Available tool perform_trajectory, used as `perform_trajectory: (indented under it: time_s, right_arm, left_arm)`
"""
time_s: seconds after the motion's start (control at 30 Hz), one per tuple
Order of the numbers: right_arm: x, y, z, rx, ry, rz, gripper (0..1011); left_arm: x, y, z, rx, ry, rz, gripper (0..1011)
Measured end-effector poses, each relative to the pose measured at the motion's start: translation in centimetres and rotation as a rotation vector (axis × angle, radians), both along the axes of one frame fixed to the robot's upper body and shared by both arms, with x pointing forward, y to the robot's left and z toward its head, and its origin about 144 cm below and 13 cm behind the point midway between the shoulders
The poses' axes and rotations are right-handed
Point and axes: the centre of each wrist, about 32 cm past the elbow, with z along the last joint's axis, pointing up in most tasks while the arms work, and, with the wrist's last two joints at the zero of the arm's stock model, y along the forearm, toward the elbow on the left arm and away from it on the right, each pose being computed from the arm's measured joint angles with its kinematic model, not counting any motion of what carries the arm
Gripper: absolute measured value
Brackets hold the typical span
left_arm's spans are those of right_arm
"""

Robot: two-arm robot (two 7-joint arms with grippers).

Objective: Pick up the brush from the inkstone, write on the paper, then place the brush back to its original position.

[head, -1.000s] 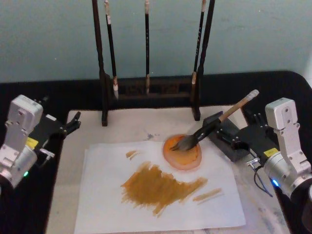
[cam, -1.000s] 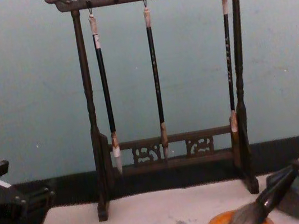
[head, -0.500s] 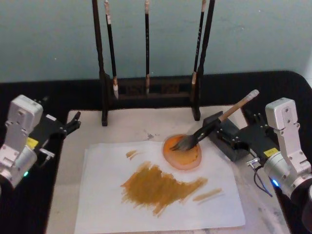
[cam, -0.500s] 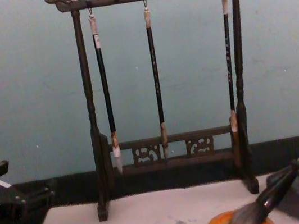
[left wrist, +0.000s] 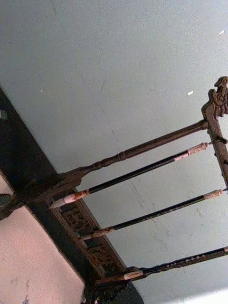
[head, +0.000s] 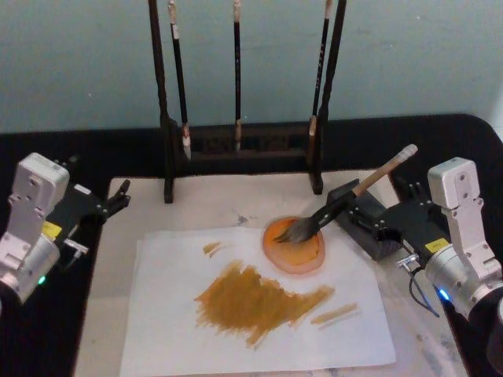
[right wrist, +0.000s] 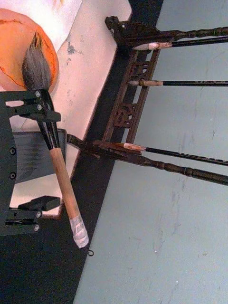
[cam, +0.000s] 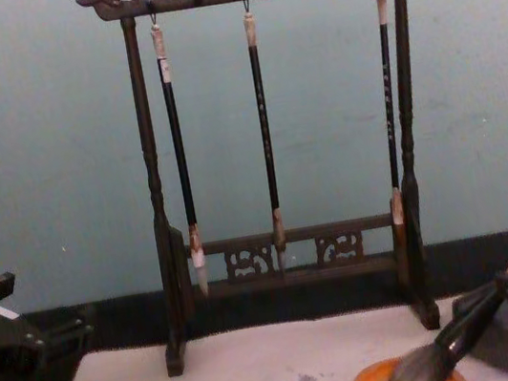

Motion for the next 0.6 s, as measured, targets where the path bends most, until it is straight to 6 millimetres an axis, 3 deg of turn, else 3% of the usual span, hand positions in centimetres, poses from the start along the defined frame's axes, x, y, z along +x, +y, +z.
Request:
perform_trajectory:
  time_s: [0.6]
  right_arm:
    - [0.0, 0.0, 0.0, 0.0, 0.0, 0.0, 1000]
  left_arm:
    - [0.0, 0.0, 0.0, 0.0, 0.0, 0.0, 1010]
